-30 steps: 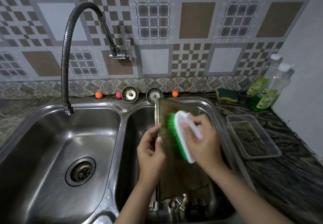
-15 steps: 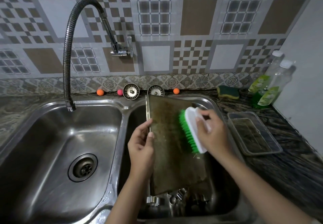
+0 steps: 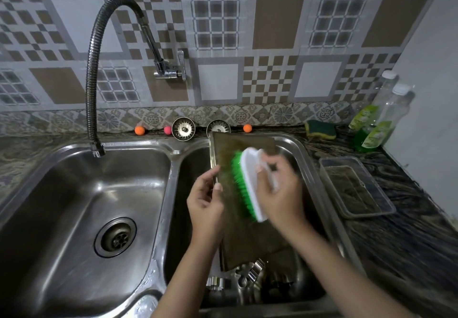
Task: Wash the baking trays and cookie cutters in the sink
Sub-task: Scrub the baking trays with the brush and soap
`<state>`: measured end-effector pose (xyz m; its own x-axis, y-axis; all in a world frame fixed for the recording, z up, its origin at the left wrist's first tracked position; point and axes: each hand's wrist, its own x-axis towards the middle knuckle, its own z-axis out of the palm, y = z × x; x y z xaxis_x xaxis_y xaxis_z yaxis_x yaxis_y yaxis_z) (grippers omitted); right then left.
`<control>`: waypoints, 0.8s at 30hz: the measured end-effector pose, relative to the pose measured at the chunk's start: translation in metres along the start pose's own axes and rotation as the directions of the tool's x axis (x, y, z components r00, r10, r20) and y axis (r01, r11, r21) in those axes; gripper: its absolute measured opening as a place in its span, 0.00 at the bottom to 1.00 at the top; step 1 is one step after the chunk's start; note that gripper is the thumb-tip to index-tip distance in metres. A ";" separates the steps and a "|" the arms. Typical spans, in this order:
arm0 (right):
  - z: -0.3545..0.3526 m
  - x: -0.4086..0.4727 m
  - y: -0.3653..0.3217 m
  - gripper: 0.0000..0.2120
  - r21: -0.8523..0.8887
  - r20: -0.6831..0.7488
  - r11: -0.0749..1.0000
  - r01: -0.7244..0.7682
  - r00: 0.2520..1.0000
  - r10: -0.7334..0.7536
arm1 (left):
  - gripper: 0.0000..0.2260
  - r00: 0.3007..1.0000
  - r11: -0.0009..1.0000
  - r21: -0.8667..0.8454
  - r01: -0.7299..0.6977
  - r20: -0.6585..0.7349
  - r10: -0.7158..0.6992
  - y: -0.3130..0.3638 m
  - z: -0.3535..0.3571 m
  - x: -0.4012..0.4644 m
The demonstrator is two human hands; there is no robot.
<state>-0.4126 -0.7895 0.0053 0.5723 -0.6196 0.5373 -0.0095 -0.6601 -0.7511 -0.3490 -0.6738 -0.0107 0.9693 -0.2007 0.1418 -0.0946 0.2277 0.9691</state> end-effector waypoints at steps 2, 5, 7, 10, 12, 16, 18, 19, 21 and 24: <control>0.003 -0.046 -0.016 0.05 0.108 0.136 0.993 0.055 0.988 -0.070 | 0.19 0.997 0.999 -0.037 0.014 -0.081 -0.017 -0.003 -0.005 0.013; -0.011 -0.070 0.003 0.11 0.104 0.168 0.994 0.029 0.985 -0.046 | 0.16 0.991 0.996 -0.091 0.019 -0.133 -0.031 -0.001 -0.022 0.025; -0.019 -0.047 0.033 0.13 0.012 0.075 1.000 -0.003 0.997 0.002 | 0.15 0.992 0.995 -0.089 0.033 -0.120 -0.043 0.003 -0.029 0.024; -0.020 0.007 0.049 0.08 -0.015 -0.103 0.992 -0.123 0.987 0.121 | 0.17 0.999 0.999 -0.030 0.029 -0.020 -0.029 0.001 -0.020 0.005; -0.012 0.023 0.031 0.06 -0.011 -0.146 0.992 -0.129 0.981 0.126 | 0.17 0.999 1.000 -0.001 0.019 0.045 -0.019 0.000 -0.010 -0.007; 0.002 -0.024 -0.004 0.06 0.105 0.037 0.994 -0.036 0.999 0.032 | 0.17 0.997 0.997 0.013 0.070 0.023 -0.070 -0.004 -0.006 -0.001; -0.004 -0.062 -0.004 0.07 0.170 0.169 0.983 -0.077 0.984 0.048 | 0.19 0.997 0.997 -0.009 0.081 -0.016 -0.081 -0.006 -0.014 0.007; -0.009 -0.075 0.002 0.07 0.160 0.211 0.984 -0.083 0.976 0.049 | 0.19 0.996 0.996 -0.013 0.086 -0.031 -0.086 -0.005 -0.018 0.010; -0.020 -0.078 0.018 0.07 0.091 0.258 0.985 -0.148 0.959 0.120 | 0.19 0.994 0.995 -0.015 0.102 -0.046 -0.102 -0.005 -0.024 0.014; -0.027 -0.060 0.037 0.15 0.024 0.238 0.960 -0.280 0.934 0.266 | 0.17 0.993 0.993 -0.007 0.116 -0.034 -0.116 -0.005 -0.024 0.011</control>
<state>-0.4692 -0.7885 -0.0439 0.7274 -0.6532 0.2102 -0.1497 -0.4500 -0.8804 -0.3320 -0.6543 -0.0184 0.9809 -0.1936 0.0216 0.0199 0.2099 0.9775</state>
